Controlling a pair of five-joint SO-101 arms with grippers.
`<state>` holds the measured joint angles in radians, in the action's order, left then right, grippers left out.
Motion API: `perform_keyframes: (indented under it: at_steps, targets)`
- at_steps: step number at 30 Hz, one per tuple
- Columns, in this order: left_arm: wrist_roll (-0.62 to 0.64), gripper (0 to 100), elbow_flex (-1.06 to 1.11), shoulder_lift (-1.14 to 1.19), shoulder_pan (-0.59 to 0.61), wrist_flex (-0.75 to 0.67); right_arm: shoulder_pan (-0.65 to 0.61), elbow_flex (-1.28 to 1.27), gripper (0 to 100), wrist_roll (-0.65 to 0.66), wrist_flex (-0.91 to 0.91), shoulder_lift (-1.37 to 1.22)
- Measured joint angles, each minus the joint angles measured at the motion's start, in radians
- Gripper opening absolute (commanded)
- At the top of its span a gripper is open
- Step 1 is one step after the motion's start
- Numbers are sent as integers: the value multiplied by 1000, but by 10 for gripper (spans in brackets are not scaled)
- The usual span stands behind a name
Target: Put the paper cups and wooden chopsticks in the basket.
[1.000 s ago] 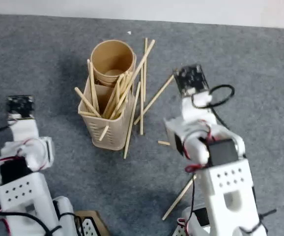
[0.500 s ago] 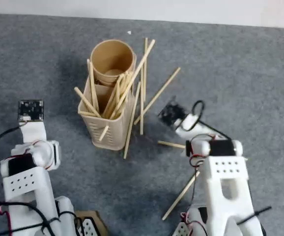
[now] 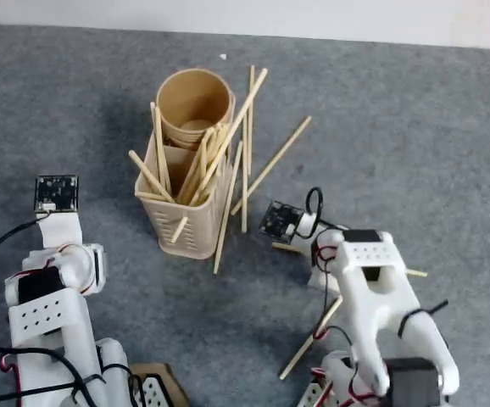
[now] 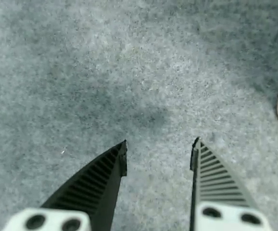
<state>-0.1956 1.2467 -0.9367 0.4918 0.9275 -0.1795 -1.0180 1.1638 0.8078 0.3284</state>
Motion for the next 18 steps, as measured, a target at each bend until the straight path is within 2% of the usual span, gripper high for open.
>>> perform_keyframes:
  at_steps: [3, 7, 15, 18]
  targets:
    - [0, 235, 0, 0, 0, 0, 2, 3, 241, 0, -26, -49]
    - [0, 235, 0, 0, 0, 0, 3, 17, 5, 2, -44, -100]
    - [0, 235, 0, 0, 0, 0, 28, 60, 5, -2, -58, -118]
    - [0, 235, 0, 0, 0, 0, 54, 94, 5, -61, -58, -144]
